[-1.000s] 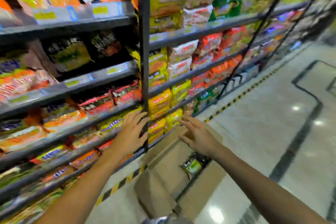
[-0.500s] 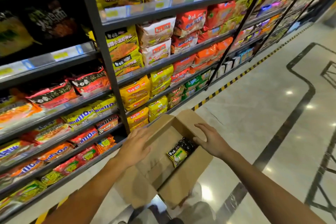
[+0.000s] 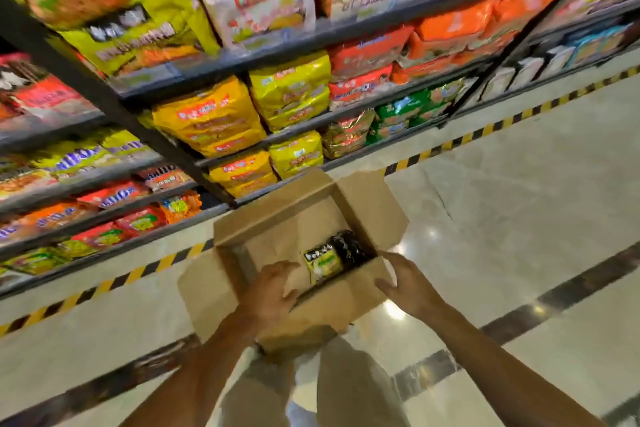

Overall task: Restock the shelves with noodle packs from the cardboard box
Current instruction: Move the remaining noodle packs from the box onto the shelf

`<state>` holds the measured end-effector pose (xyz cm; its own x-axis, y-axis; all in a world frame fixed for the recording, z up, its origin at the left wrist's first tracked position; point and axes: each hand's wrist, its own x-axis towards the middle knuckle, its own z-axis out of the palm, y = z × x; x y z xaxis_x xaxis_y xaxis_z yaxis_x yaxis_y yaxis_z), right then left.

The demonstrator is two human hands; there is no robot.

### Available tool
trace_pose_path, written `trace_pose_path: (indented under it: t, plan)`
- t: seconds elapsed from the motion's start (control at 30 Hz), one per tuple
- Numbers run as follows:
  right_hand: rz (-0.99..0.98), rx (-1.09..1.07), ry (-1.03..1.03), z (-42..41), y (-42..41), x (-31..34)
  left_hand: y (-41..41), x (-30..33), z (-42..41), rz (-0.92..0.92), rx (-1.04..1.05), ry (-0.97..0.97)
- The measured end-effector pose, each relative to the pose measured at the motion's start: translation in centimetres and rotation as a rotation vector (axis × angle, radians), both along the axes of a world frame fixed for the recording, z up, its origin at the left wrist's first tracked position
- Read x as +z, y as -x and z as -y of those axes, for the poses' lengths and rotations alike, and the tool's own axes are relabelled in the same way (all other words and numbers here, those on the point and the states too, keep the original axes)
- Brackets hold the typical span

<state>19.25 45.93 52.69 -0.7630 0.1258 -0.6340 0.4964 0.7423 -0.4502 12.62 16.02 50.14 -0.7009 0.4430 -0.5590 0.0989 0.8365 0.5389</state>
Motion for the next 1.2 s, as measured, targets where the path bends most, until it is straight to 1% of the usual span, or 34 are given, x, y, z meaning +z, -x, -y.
trace_pose_path:
  t: [0.1,0.17,0.3,0.47,0.6,0.7,0.8,0.83,0.93,1.0,1.07,1.13,1.2]
  plan:
    - [0.027,0.006,-0.005,-1.7,1.6,-5.2,0.0,-6.3,-1.5,0.014,0.114,-0.045]
    - [0.024,-0.014,0.013,-2.2,2.2,-9.6,0.1,-11.0,-2.2,0.056,0.171,-0.03]
    - [0.057,-0.027,0.031,-2.6,2.6,-20.0,-0.5,-19.9,-3.8,0.247,0.377,-0.06]
    - [0.071,-0.003,0.04,-3.4,2.8,-32.8,-1.3,-33.2,-5.5,0.432,0.601,-0.097]
    - [0.054,0.026,0.039,-4.2,4.1,-40.7,-0.3,-43.8,-6.8,0.46,0.686,-0.053]
    - [0.044,0.029,0.065,-4.8,4.7,-45.8,0.8,-50.9,-8.8,0.49,0.796,-0.036]
    - [0.025,0.036,0.056,-5.3,5.0,-49.5,1.5,-56.7,-10.8,0.531,0.952,-0.071]
    - [0.007,0.043,0.054,-5.5,5.0,-50.5,1.7,-58.4,-11.4,0.517,0.991,-0.066]
    - [-0.05,0.046,0.016,-5.6,4.8,-52.8,1.3,-61.8,-12.8,0.439,1.015,-0.027]
    - [-0.054,0.041,-0.008,-5.6,4.5,-53.7,0.8,-62.3,-13.3,0.354,1.067,0.008]
    - [-0.059,0.042,-0.016,-5.6,4.3,-54.1,0.7,-62.1,-13.8,0.299,1.144,-0.004]
    - [-0.06,0.031,-0.008,-5.4,4.4,-54.1,0.7,-61.4,-13.9,0.312,1.219,0.006]
    - [-0.039,0.025,-0.012,-5.1,4.6,-54.1,0.6,-61.3,-13.4,0.376,1.27,0.008]
